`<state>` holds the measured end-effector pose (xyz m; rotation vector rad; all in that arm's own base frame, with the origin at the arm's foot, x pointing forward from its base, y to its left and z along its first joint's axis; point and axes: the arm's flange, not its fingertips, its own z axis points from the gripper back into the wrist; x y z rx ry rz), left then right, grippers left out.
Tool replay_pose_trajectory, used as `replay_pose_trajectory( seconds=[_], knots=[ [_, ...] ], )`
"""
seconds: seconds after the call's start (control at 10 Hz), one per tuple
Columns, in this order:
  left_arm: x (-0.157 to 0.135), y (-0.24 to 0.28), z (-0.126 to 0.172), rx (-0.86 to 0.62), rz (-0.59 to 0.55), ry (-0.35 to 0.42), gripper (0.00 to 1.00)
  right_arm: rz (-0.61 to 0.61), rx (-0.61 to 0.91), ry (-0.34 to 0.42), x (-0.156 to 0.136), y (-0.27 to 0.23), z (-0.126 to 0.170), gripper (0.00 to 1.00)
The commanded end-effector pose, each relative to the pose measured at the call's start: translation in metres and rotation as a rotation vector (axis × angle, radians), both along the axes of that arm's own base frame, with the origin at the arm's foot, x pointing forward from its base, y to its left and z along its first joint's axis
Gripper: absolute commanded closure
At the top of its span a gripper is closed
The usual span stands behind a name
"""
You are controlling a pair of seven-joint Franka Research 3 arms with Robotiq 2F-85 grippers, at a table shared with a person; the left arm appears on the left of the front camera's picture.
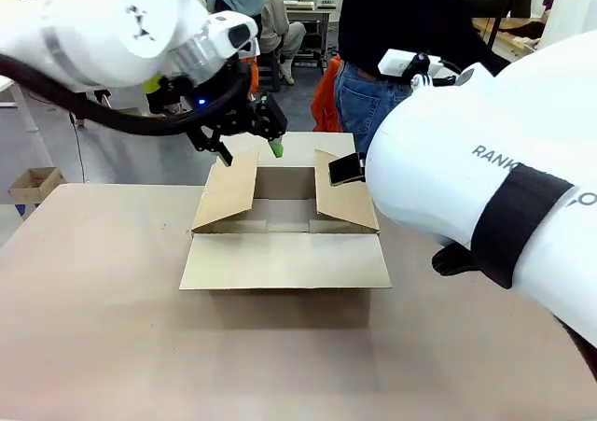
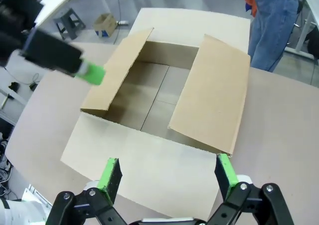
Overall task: Pack the gift set into the box.
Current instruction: Place both hands on the side flaps of the Package Box and spread them outward.
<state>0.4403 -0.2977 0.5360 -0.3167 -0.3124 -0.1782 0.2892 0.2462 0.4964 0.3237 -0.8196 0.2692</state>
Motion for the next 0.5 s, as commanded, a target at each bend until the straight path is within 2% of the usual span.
replay_pose_trajectory(
  seconds=[0.0,0.3,0.4],
  knots=[
    [0.030,-0.028,-0.005,0.112,0.087,0.025,0.00,-0.003,0.005,-0.003,0.000,-0.001,0.002,0.00],
    [0.084,-0.054,-0.056,0.339,0.137,0.126,0.00,-0.003,0.005,-0.003,0.000,-0.001,0.002,0.00],
    [0.088,-0.056,-0.063,0.302,0.019,0.164,0.00,-0.003,0.005,-0.003,0.000,-0.001,0.002,0.00]
  ],
)
